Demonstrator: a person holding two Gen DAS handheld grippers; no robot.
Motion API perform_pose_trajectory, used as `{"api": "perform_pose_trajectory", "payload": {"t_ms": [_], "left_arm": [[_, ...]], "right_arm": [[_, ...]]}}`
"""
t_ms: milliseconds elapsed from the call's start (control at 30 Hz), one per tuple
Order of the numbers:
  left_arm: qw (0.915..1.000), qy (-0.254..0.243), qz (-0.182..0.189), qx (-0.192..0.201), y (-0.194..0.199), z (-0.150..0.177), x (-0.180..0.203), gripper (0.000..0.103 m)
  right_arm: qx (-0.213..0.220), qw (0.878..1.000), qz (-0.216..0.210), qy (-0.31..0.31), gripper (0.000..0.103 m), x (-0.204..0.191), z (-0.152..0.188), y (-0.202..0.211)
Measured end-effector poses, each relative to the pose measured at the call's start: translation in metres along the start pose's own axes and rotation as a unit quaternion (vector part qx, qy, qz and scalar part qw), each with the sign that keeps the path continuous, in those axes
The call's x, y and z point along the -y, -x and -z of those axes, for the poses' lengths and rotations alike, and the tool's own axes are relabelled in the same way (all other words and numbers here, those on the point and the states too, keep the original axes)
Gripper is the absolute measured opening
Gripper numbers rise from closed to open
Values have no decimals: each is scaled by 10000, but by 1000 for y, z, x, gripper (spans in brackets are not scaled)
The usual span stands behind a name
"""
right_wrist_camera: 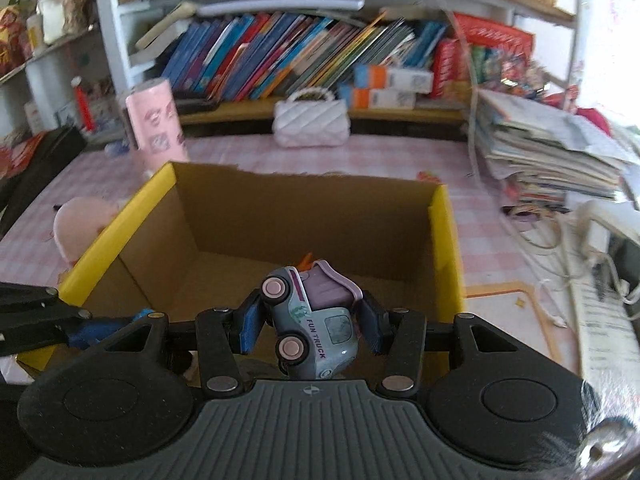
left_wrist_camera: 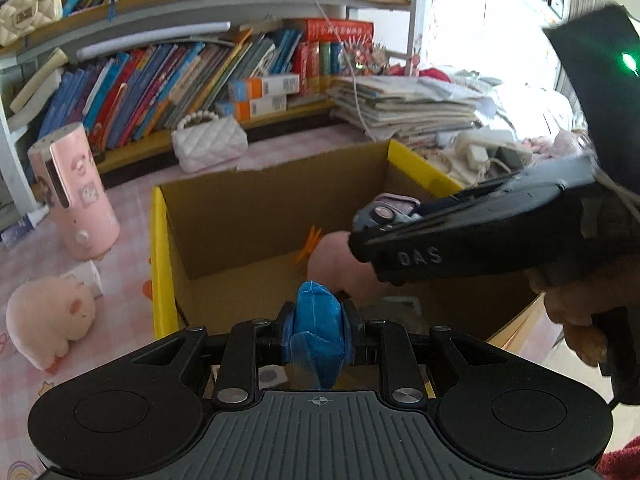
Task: Organize objects
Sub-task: 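Lower the truck into the box with the right gripper while the left gripper lowers the blue item, then open both grippers to release the truck and blue item in the box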
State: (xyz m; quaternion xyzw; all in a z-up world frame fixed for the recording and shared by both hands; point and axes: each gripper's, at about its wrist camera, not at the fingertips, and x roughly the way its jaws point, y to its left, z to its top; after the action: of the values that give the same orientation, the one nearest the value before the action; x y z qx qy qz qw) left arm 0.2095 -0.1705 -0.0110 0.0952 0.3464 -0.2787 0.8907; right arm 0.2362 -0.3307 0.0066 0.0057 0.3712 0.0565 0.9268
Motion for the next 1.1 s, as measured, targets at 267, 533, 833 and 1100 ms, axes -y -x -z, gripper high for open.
{"api": "perform_pose_trajectory", "payload": {"t_ms": [267, 533, 833, 1100], "left_arm": [[9998, 173, -2, -76, -2, 3, -2, 22], [9997, 243, -56, -44, -1, 3, -2, 23], [9992, 146, -256, 252, 17, 5, 2, 67], [9965, 178, -364, 726, 51, 8, -4, 75]], "right_arm": [[-478, 9981, -210, 330, 47, -13, -3, -21], [-542, 9976, -177, 403, 47, -14, -3, -24], [-280, 9989, -38, 377, 59, -16, -2, -14], [431, 9987, 283, -19, 65, -12, 3, 25]]}}
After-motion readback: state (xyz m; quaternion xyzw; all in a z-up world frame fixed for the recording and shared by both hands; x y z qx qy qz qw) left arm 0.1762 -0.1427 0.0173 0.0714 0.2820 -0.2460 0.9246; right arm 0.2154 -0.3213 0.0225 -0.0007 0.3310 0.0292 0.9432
